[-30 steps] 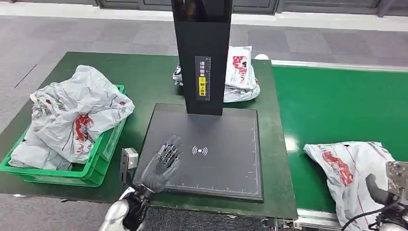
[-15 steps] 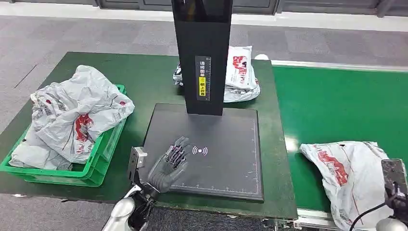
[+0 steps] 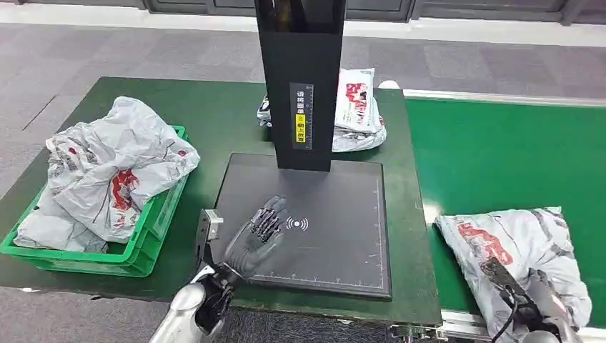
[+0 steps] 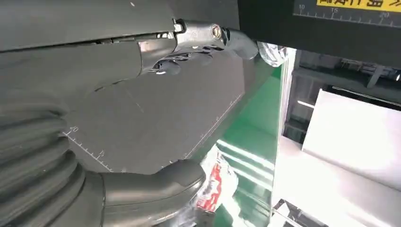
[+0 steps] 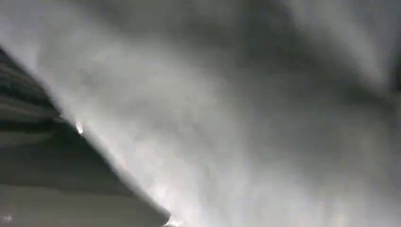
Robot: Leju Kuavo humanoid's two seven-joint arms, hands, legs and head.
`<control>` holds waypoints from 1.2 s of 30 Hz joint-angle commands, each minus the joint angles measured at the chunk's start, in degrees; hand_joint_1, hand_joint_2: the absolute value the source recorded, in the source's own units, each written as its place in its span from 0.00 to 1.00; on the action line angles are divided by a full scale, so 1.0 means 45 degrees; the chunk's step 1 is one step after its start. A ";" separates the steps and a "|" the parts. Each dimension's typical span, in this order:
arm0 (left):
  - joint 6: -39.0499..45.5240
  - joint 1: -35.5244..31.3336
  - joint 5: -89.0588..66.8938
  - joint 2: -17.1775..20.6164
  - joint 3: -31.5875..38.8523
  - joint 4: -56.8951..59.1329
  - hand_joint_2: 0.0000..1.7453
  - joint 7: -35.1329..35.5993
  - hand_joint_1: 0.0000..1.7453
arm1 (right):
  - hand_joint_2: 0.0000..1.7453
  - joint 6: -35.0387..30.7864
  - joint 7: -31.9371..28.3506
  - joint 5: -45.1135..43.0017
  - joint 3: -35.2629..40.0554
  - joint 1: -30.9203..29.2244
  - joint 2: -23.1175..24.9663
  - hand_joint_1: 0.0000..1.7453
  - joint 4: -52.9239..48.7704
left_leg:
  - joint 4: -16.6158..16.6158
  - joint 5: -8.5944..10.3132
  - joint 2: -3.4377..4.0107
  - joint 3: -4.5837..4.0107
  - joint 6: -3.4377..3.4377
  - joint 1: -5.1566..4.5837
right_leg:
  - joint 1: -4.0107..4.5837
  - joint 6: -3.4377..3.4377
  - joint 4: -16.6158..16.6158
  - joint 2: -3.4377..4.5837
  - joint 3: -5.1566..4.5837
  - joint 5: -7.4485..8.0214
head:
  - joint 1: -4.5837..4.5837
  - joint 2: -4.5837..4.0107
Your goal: Moved the parcel from conveyor to table for the left to box.
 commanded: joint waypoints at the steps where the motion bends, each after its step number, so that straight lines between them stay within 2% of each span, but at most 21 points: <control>1: -0.0018 -0.0680 -0.0047 0.0381 -0.0537 0.1149 1.00 -0.0034 0.00 | 1.00 -0.0206 -0.0316 -0.0226 0.1332 -0.0301 0.0334 0.00 0.1979 | -0.0043 0.0014 -0.0005 0.0035 0.0002 0.0018 | 0.0018 -0.0007 -0.0063 0.0025 0.0045 0.0024 | 0.0000 0.0000; 8: 0.0033 -0.0594 -0.0080 0.0413 -0.0515 0.0927 1.00 -0.0018 0.00 | 1.00 -0.0637 -0.0402 -0.0668 0.1335 -0.0533 0.0545 0.00 0.1983 | -0.0009 -0.0004 0.0061 0.0034 0.0005 0.0017 | 0.0022 0.0012 -0.0033 0.0063 0.0035 0.0031 | 0.0000 0.0000; 9: 0.0064 -0.0546 -0.0085 0.0413 -0.0494 0.0868 1.00 -0.0023 0.00 | 1.00 -0.0489 -0.0891 -0.1211 0.1203 -0.0476 0.0645 0.00 0.1771 | -0.0022 0.0009 0.0053 0.0028 0.0004 0.0019 | 0.0022 0.0011 -0.0049 0.0066 0.0030 0.0045 | 0.0000 0.0000; 10: 0.0071 -0.0502 -0.0089 0.0446 -0.0475 0.0816 1.00 -0.0036 0.00 | 1.00 -0.0324 -0.1190 -0.1564 0.1228 -0.0388 0.0705 1.00 0.1489 | -0.0021 0.0009 0.0049 0.0026 0.0004 0.0020 | 0.0023 0.0014 -0.0050 0.0062 0.0031 0.0046 | 0.0000 0.0000; 11: 0.0105 -0.0425 -0.0080 0.0512 -0.0443 0.0739 1.00 -0.0073 0.00 | 1.00 0.0010 -0.1794 -0.2253 0.1291 -0.0232 0.0827 1.00 0.0913 | -0.0027 0.0013 0.0048 0.0029 0.0005 0.0017 | 0.0019 0.0021 -0.0051 0.0061 0.0029 0.0052 | 0.0000 0.0000; 13: 0.0145 -0.0272 -0.0063 0.0603 -0.0392 0.0625 1.00 -0.0167 0.00 | 1.00 0.0428 -0.2192 -0.3406 0.1318 -0.0058 0.1121 1.00 -0.0114 | -0.0008 0.0000 0.0058 0.0034 0.0011 0.0013 | 0.0015 0.0028 -0.0031 0.0061 0.0034 0.0044 | 0.0000 0.0000; 15: 0.0173 -0.0046 -0.0092 0.0612 -0.0329 0.0398 1.00 -0.0247 0.00 | 1.00 0.0773 -0.2194 -0.4926 0.1280 -0.0029 0.1379 1.00 -0.1061 | -0.0033 0.0015 0.0077 0.0025 0.0006 0.0013 | 0.0014 0.0016 -0.0049 0.0094 0.0019 0.0066 | 0.0000 0.0000; 17: 0.0211 0.0016 -0.0125 0.0596 -0.0333 0.0321 1.00 -0.0249 0.00 | 1.00 0.0872 -0.1972 -0.5459 0.1490 -0.0037 0.1303 1.00 -0.1362 | -0.0019 0.0005 0.0091 0.0004 0.0005 0.0012 | 0.0014 0.0018 -0.0032 0.0111 0.0020 0.0059 | 0.0000 0.0000; 18: 0.0256 0.0084 -0.0128 0.0578 -0.0332 0.0222 1.00 -0.0249 0.00 | 1.00 0.0816 -0.2382 -0.6802 0.0810 -0.0230 0.1601 1.00 -0.1524 | -0.0025 0.0007 0.0105 0.0000 0.0003 0.0013 | 0.0016 0.0015 -0.0037 0.0128 0.0016 0.0064 | 0.0000 0.0000; 21: 0.0415 0.0217 -0.0137 0.0496 -0.0311 -0.0018 1.00 -0.0249 0.00 | 1.00 0.1387 -0.2146 -0.9752 -0.0021 -0.0405 0.1810 1.00 -0.2112 | -0.0034 0.0016 0.0077 -0.0013 0.0002 0.0012 | 0.0016 0.0014 -0.0045 0.0100 0.0019 0.0062 | 0.0000 0.0000; 23: 0.0451 0.0230 -0.0149 0.0480 -0.0323 -0.0059 1.00 -0.0249 0.00 | 1.00 0.1424 -0.2030 -1.0020 0.0112 -0.0300 0.1664 1.00 -0.2296 | -0.0008 0.0017 0.0064 0.0008 0.0011 0.0001 | 0.0007 0.0023 -0.0016 0.0081 -0.0007 0.0047 | 0.0000 0.0000; 27: 0.0546 0.0320 -0.0183 0.0388 -0.0246 -0.0138 1.00 -0.0233 0.00 | 1.00 0.1940 -0.2121 -1.2372 -0.0559 -0.0235 0.1887 1.00 -0.2471 | -0.0018 0.0026 0.0034 0.0015 0.0008 0.0002 | 0.0003 0.0025 -0.0027 0.0065 0.0009 0.0045 | 0.0000 0.0000; 36: 0.0516 -0.0110 -0.0342 0.0234 -0.0057 0.0263 1.00 -0.0434 0.00 | 1.00 0.3455 -0.1975 -1.7146 -0.0299 -0.0697 0.2083 1.00 -0.2627 | -0.0030 0.0028 0.0029 0.0004 0.0014 0.0004 | -0.0006 0.0016 -0.0040 0.0071 -0.0001 0.0057 | 0.0000 0.0000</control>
